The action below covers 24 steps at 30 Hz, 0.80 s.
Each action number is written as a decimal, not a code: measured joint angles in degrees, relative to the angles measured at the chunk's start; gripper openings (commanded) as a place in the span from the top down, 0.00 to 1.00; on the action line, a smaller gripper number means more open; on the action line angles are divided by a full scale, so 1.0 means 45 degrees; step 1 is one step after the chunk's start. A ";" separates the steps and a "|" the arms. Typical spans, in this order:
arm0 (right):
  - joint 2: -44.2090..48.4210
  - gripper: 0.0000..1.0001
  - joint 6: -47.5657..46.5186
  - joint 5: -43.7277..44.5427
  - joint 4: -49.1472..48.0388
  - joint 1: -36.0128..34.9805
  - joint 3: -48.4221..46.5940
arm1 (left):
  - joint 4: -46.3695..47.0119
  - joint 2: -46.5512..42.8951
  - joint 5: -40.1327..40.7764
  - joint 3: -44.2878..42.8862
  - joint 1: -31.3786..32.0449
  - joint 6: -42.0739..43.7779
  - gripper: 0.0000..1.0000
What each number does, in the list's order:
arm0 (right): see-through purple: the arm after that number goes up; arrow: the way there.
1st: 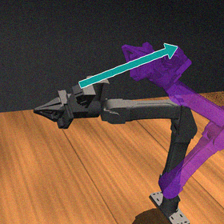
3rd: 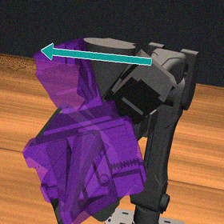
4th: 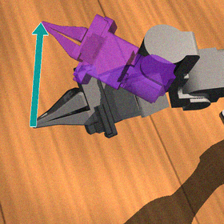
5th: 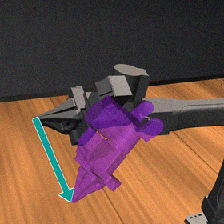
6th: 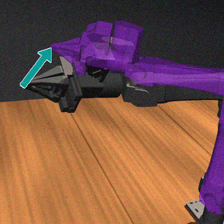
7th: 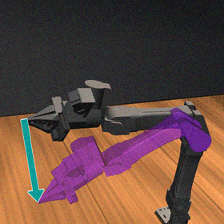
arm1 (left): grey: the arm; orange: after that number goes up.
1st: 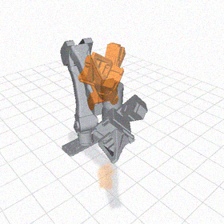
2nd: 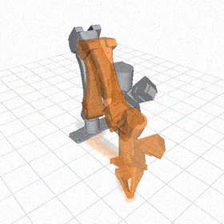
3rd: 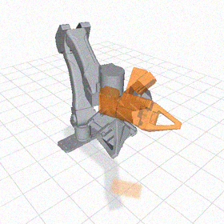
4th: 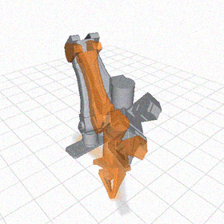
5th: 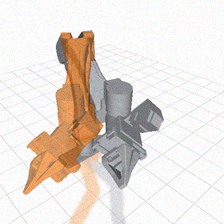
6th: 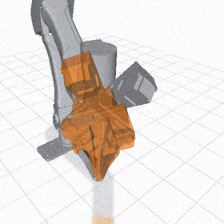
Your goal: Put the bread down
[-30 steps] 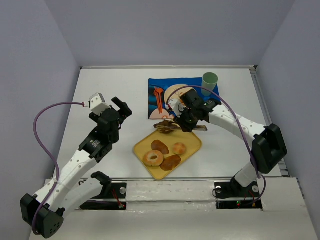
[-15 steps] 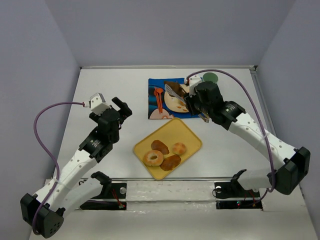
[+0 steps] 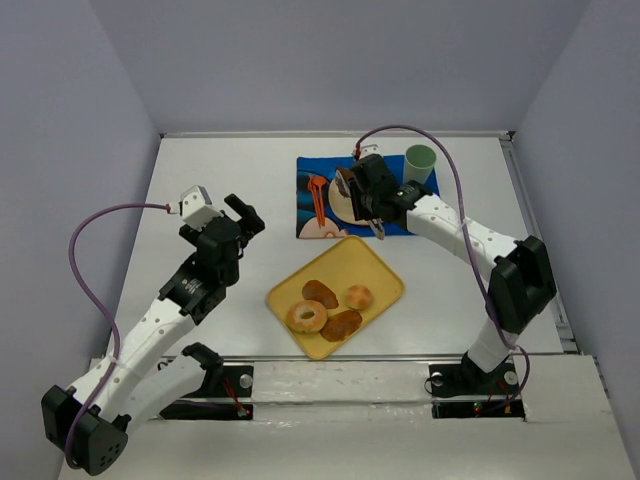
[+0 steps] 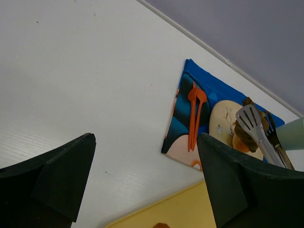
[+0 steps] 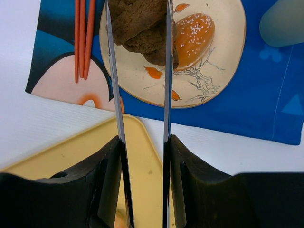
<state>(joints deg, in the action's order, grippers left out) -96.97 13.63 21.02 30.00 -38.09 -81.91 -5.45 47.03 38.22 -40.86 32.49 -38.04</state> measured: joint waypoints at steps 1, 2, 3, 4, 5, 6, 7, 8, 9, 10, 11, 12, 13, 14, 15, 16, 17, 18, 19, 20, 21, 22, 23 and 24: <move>-0.0165 0.57 0.0238 0.0029 0.0194 0.0000 -0.0214 | 0.0000 -0.0005 0.0000 0.0000 0.0000 0.0000 0.01; -0.0432 0.55 0.0563 0.0092 0.0393 0.0000 -0.0500 | 0.0000 -0.0005 0.0000 0.0000 0.0000 0.0000 0.01; -0.0583 0.54 0.0753 0.0121 0.0525 0.0000 -0.0675 | -0.0005 -0.0005 0.0000 0.0000 0.0000 0.0000 0.01; -0.0806 0.53 0.0996 0.0155 0.0690 0.0000 -0.0874 | 0.0000 -0.0005 -0.0005 0.0000 0.0000 0.0000 0.01; -0.0991 0.53 0.1209 0.0155 0.0850 0.0000 -0.1039 | 0.0000 -0.0005 -0.0005 0.0000 0.0000 0.0000 0.01; -0.1137 0.52 0.1321 0.0146 0.0942 0.0000 -0.1132 | 0.0000 -0.0010 -0.0005 0.0000 0.0000 0.0000 0.01; -0.1253 0.48 0.1447 0.0131 0.1039 0.0000 -0.1185 | 0.0000 -0.0010 -0.0005 0.0000 0.0000 0.0000 0.01; -0.1389 0.46 0.1549 0.0083 0.1161 0.0000 -0.1209 | 0.0000 -0.0015 -0.0005 0.0000 0.0000 0.0000 0.01; -0.1457 0.44 0.1637 0.0073 0.1277 0.0000 -0.1219 | 0.0000 -0.0019 -0.0010 0.0000 0.0000 0.0000 0.01; -0.1520 0.43 0.1700 0.0024 0.1418 0.0000 -0.1219 | 0.0000 -0.0044 -0.0015 0.0005 0.0000 0.0000 0.01; -0.1569 0.40 0.1753 -0.0029 0.1579 0.0000 -0.1224 | -0.0005 -0.0063 -0.0015 0.0005 0.0000 0.0000 0.01; -0.1579 0.38 0.1749 -0.0063 0.1666 0.0000 -0.1224 | 0.0000 -0.0107 -0.0019 0.0005 0.0000 0.0000 0.01; -0.1579 0.36 0.1763 -0.0112 0.1763 0.0000 -0.1248 | -0.0005 -0.0141 -0.0024 0.0005 0.0000 0.0000 0.01; -0.1579 0.36 0.1797 -0.0117 0.1812 0.0000 -0.1287 | 0.0000 -0.0185 -0.0019 0.0005 0.0000 0.0000 0.01; -0.1579 0.35 0.1787 -0.0131 0.1831 0.0000 -0.1336 | 0.0000 -0.0223 -0.0024 0.0005 0.0000 0.0000 0.01; -0.1579 0.34 0.1773 -0.0146 0.1855 0.0000 -0.1375 | 0.0000 -0.0253 -0.0029 0.0005 0.0000 0.0000 0.01; -0.1579 0.34 0.1773 -0.0170 0.1880 0.0000 -0.1433 | 0.0000 -0.0267 -0.0044 0.0005 0.0000 0.0000 0.01; -0.1579 0.34 0.1778 -0.0189 0.1885 0.0000 -0.1452 | 0.0000 -0.0282 -0.0053 0.0005 -0.0005 0.0000 0.01; -0.1579 0.33 0.1773 -0.0209 0.1894 0.0000 -0.1472 | 0.0000 -0.0301 -0.0053 0.0005 -0.0005 0.0000 0.01; -0.1574 0.33 0.1729 -0.0243 0.1899 0.0000 -0.1481 | 0.0000 -0.0325 -0.0053 0.0005 -0.0010 0.0000 0.01; -0.1559 0.32 0.1719 -0.0282 0.1909 0.0000 -0.1481 | 0.0000 -0.0335 -0.0053 0.0005 -0.0019 0.0000 0.01; -0.1530 0.32 0.1681 -0.0330 0.1919 0.0000 -0.1481 | 0.0000 -0.0345 -0.0058 0.0005 -0.0019 0.0000 0.01; -0.1481 0.32 0.1617 -0.0374 0.1914 0.0000 -0.1481 | 0.0000 -0.0350 -0.0058 0.0005 -0.0019 0.0000 0.01; -0.1447 0.32 0.1593 -0.0384 0.1914 0.0000 -0.1481 | 0.0000 -0.0350 -0.0058 0.0005 -0.0019 0.0000 0.01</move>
<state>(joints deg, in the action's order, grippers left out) -103.48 20.80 19.29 38.61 -38.09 -88.58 -5.45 45.45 37.95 -40.84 32.40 -38.04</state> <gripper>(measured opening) 0.677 0.990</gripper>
